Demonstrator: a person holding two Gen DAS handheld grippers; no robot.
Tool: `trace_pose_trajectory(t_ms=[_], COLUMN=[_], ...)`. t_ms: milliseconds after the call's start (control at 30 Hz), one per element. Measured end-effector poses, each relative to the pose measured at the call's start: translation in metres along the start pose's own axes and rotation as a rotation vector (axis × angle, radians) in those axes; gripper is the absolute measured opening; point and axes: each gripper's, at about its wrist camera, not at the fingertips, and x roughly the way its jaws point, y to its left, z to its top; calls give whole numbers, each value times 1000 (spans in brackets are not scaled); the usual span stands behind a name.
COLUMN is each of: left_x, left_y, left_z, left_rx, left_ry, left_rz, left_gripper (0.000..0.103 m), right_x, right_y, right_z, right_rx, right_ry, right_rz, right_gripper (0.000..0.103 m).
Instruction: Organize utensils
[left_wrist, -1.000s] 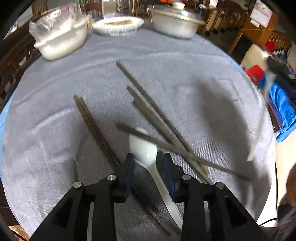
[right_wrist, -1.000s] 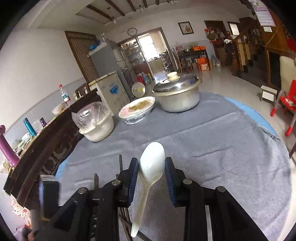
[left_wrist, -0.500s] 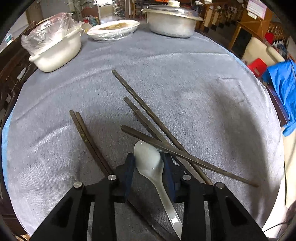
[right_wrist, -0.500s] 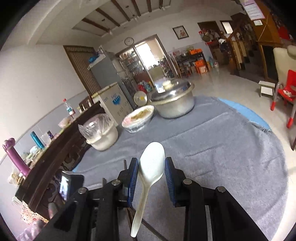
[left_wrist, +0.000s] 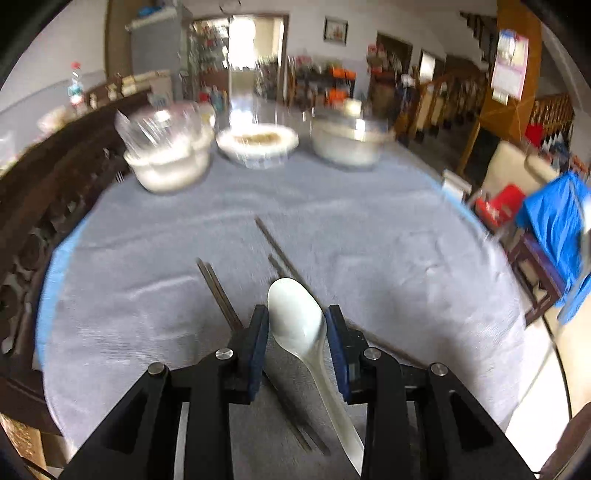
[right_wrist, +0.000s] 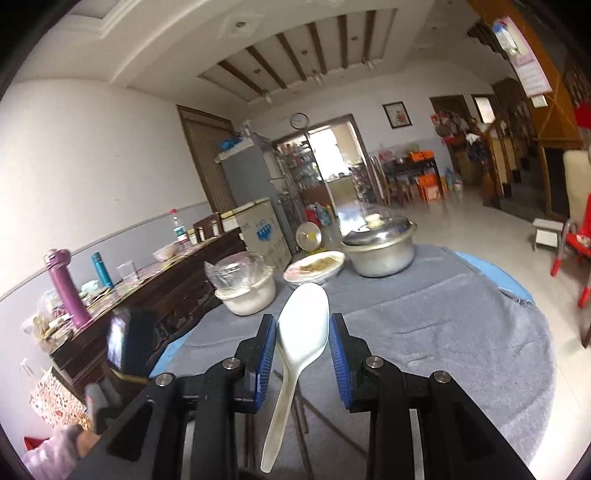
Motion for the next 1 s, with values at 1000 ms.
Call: trace_pose_trajectory(t_ms=[1000], left_x=[-66], left_y=[-45], left_z=[-84], left_rx=[-9], left_ry=[-284], left_rz=[38], left_gripper=[34], right_x=[-41], right_y=[18], right_z=[-66], right_rx=[-115], right_ry=[88], right_rz=[-18], right_gripper=[33])
